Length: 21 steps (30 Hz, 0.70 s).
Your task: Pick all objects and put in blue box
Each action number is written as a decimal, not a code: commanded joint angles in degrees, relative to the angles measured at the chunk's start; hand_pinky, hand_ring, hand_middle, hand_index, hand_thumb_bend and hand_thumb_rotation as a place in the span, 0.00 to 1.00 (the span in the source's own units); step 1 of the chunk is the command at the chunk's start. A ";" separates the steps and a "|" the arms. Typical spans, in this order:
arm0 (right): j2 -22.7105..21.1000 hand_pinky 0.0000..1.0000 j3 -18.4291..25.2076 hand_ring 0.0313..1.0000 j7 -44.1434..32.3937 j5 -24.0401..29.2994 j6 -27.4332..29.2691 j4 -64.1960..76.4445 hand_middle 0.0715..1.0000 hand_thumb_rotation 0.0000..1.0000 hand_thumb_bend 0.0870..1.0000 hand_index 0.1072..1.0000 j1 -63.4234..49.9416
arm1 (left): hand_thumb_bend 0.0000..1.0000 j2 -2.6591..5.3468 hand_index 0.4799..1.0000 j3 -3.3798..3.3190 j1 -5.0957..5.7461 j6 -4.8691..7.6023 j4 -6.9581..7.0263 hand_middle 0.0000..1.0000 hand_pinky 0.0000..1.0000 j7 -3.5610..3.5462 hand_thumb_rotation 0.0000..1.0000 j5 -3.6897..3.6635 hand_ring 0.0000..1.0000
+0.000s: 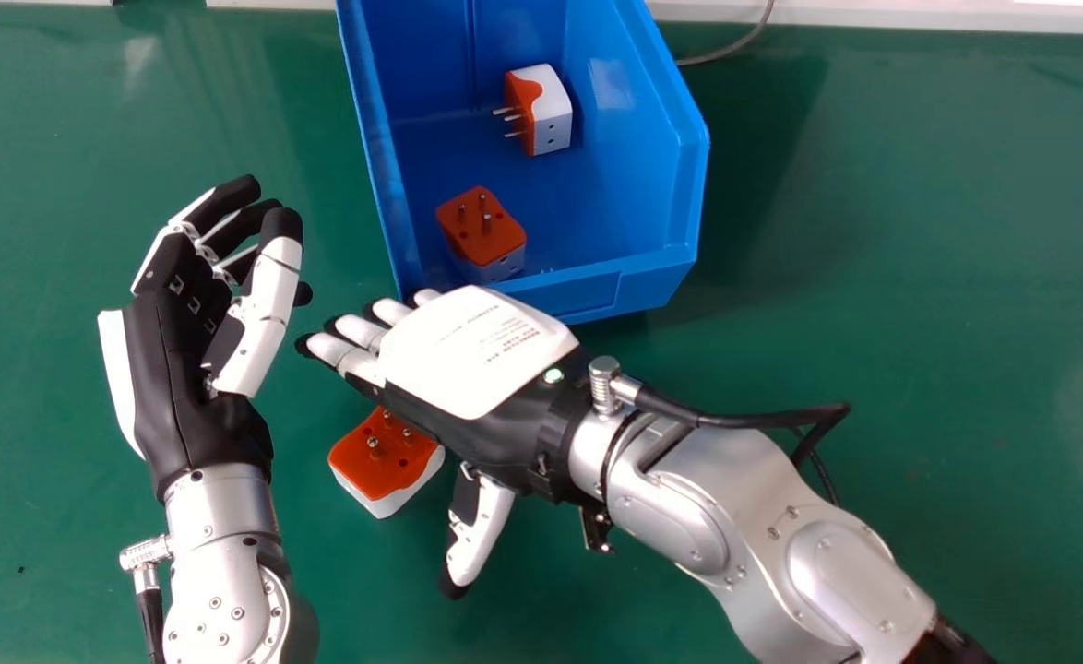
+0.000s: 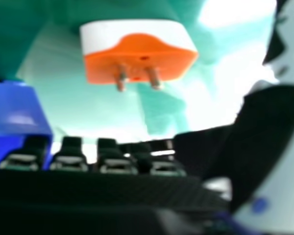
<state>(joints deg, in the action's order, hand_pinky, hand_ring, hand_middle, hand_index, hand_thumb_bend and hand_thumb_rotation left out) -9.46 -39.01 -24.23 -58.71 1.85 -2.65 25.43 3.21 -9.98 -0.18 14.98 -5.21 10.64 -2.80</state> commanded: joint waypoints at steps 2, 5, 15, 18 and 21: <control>1.07 0.94 -1.12 0.99 3.53 0.61 2.34 -5.32 0.99 0.23 0.97 0.97 2.95 | 0.58 0.49 0.39 0.38 -0.34 0.43 1.18 0.69 0.50 0.26 0.36 0.32 0.62; 1.56 0.94 -2.87 0.99 5.33 -0.89 3.42 -8.35 0.99 0.23 0.97 0.97 5.05 | 0.58 0.37 0.39 0.35 -0.47 0.83 0.79 0.69 0.50 0.16 0.36 0.36 0.62; 3.31 0.92 -5.95 0.98 0.95 0.67 3.39 -11.16 0.98 0.18 0.92 0.95 7.13 | 0.58 0.53 0.39 0.45 -0.66 0.56 1.09 0.69 0.50 -0.02 0.36 -0.04 0.63; 3.18 0.89 -6.41 0.97 -0.19 0.61 2.27 -8.70 0.97 0.14 0.85 0.94 5.76 | 0.57 0.53 0.39 0.55 -0.78 0.65 1.26 0.69 0.50 -0.10 0.35 -0.01 0.63; 2.70 0.89 -6.50 0.97 -2.13 0.04 0.23 -5.14 0.97 0.14 0.85 0.94 4.53 | 0.57 0.57 0.39 0.58 -0.94 0.51 1.34 0.69 0.50 0.32 0.35 0.45 0.63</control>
<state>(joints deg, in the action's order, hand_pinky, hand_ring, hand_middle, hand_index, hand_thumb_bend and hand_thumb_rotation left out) -6.79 -43.65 -22.53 -59.21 2.45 -9.45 32.16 3.38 -9.83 -0.27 14.43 -5.04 10.64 -2.85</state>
